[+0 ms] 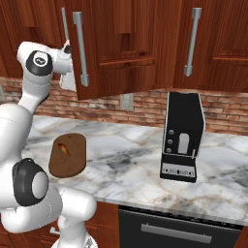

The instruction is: Open the cabinet, retrieve the rolling pin, and place it next to the meat on the cutting board to prepare for tenderizing.

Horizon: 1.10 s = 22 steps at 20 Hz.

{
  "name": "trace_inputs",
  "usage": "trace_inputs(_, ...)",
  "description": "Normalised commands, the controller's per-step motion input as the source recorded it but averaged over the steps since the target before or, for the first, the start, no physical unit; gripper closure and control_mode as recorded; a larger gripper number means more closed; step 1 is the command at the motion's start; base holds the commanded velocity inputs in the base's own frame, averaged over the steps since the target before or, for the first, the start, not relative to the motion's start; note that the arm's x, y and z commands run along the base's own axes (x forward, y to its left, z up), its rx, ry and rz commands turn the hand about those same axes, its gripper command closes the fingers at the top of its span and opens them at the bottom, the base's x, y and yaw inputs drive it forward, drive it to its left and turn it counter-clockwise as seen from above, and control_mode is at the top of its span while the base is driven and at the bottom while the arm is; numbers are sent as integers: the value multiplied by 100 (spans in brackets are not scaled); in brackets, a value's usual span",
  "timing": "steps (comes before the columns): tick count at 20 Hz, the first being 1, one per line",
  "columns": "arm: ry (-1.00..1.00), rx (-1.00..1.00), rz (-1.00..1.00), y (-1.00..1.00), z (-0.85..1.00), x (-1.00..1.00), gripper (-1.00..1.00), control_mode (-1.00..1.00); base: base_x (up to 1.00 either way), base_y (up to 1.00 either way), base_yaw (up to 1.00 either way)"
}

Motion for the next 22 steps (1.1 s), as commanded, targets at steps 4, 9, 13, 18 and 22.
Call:
trace_inputs(4,0,0,-11,-90,-19,-64,-100,-100,0,0,0)
trace_inputs(9,-1,0,-14,-95,-11,-97,-100,-100,0,0,0)
trace_inputs(13,-2,0,-16,-94,0,-95,-100,-100,0,0,0)
trace_inputs(18,0,0,-15,-98,0,-58,-100,-100,0,0,0)
trace_inputs(22,0,0,-13,-91,0,-16,-100,-100,0,0,0)
